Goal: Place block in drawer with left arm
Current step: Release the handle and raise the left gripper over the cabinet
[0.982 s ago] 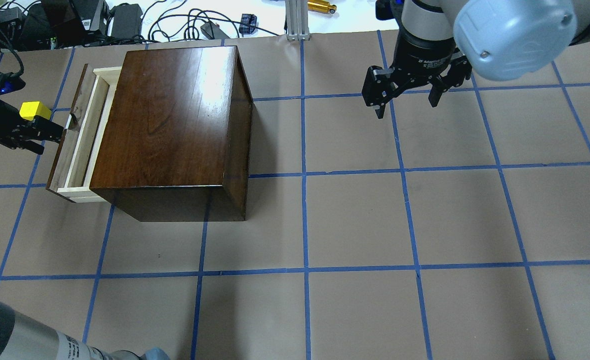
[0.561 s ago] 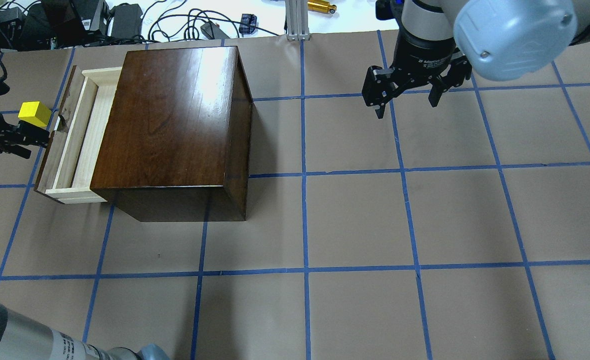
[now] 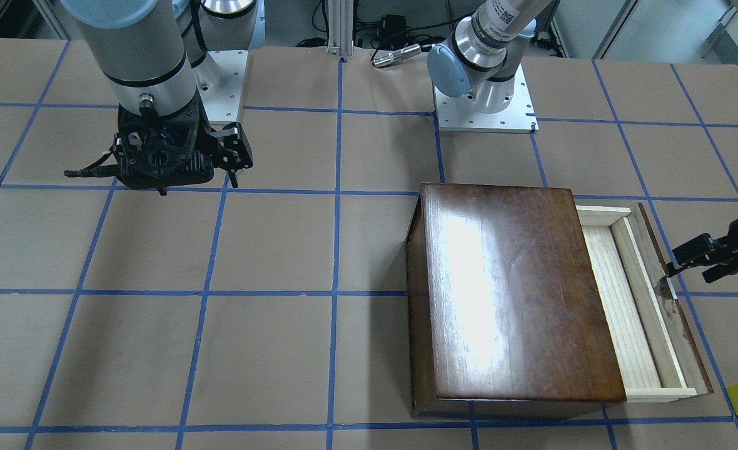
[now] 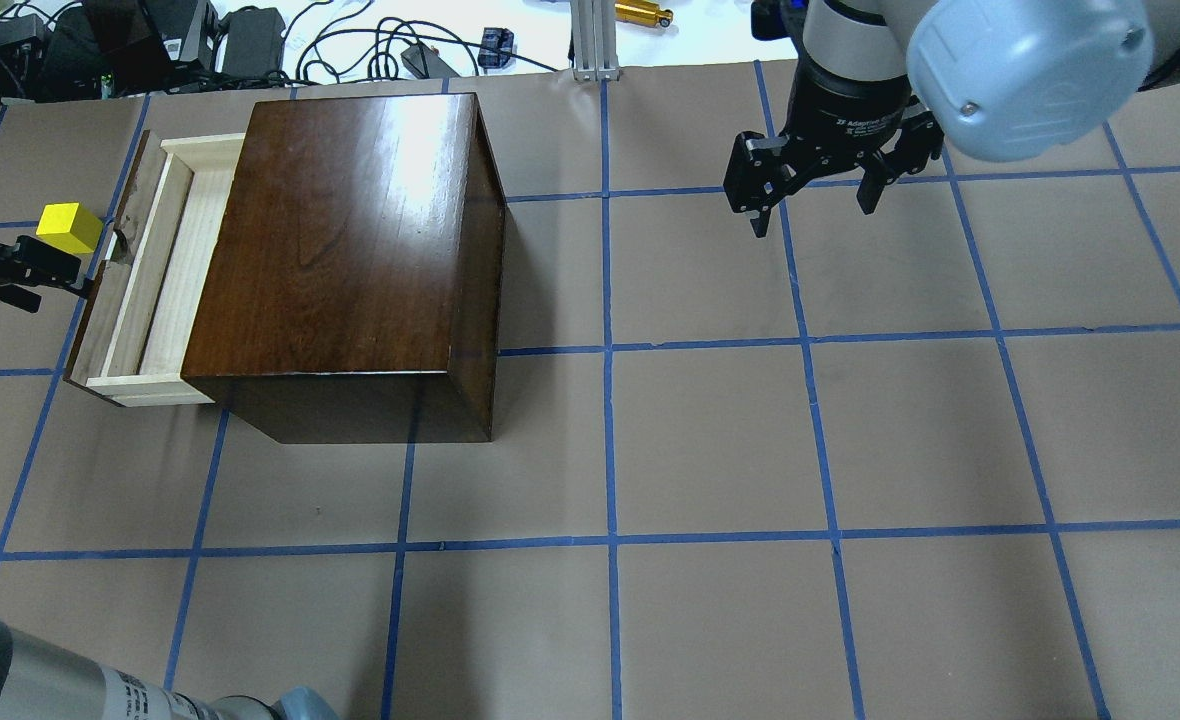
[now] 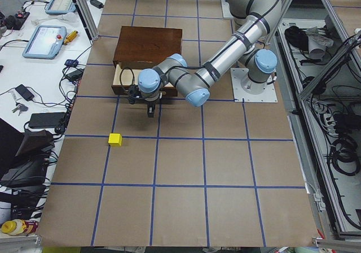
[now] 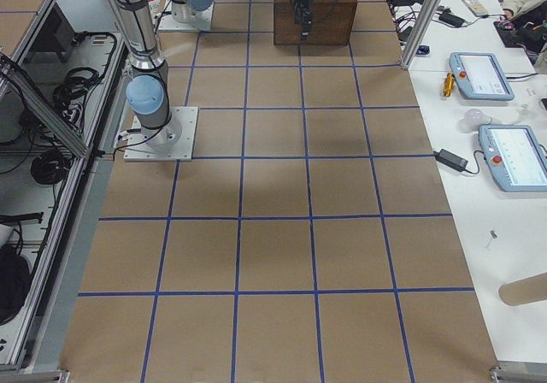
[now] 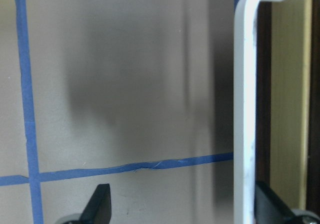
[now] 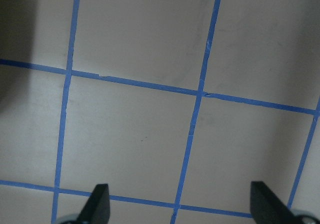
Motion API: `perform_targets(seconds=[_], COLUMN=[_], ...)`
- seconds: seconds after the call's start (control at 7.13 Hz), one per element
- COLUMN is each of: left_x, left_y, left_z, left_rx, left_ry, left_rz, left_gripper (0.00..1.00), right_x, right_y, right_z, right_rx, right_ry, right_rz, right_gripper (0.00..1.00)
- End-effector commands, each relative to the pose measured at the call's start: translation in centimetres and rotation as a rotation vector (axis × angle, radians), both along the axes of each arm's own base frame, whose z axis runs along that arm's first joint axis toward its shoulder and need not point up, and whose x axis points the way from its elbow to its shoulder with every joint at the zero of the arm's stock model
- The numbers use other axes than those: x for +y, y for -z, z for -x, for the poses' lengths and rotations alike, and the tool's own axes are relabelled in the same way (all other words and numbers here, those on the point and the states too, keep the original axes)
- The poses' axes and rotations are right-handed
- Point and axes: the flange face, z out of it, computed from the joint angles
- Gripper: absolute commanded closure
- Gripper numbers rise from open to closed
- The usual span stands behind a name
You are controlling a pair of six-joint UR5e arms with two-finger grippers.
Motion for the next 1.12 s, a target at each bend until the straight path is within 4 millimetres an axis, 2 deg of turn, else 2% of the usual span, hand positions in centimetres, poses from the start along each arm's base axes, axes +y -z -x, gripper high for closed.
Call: perform_targets(seconds=[0.0, 0.42, 0.7, 0.84, 0.98], left_x=[1.9, 7.8, 10.6, 10.3, 9.5], left_y=[-4.5, -14.1, -17.5, -18.4, -19.0], left_z=[1.8, 6.0, 8.8, 11.2, 14.6], left_rx=[-0.049, -0.094, -0.088, -0.094, -0.131], left_ry=[0.012, 0.013, 0.006, -0.018, -0.051], left_rz=[-0.006, -0.041, -0.052, -0.052, -0.077], left_gripper=[0.0, 0.0, 0.0, 0.0, 0.0], right_x=[0.0, 0.0, 0.0, 0.0, 0.0], right_y=[0.0, 0.0, 0.0, 0.0, 0.0], right_z=[0.0, 0.0, 0.0, 0.0, 0.0], right_rx=[0.0, 0.0, 0.0, 0.0, 0.0], right_ry=[0.0, 0.0, 0.0, 0.0, 0.0], right_rz=[0.0, 0.0, 0.0, 0.0, 0.0], right_gripper=[0.0, 0.0, 0.0, 0.0, 0.0])
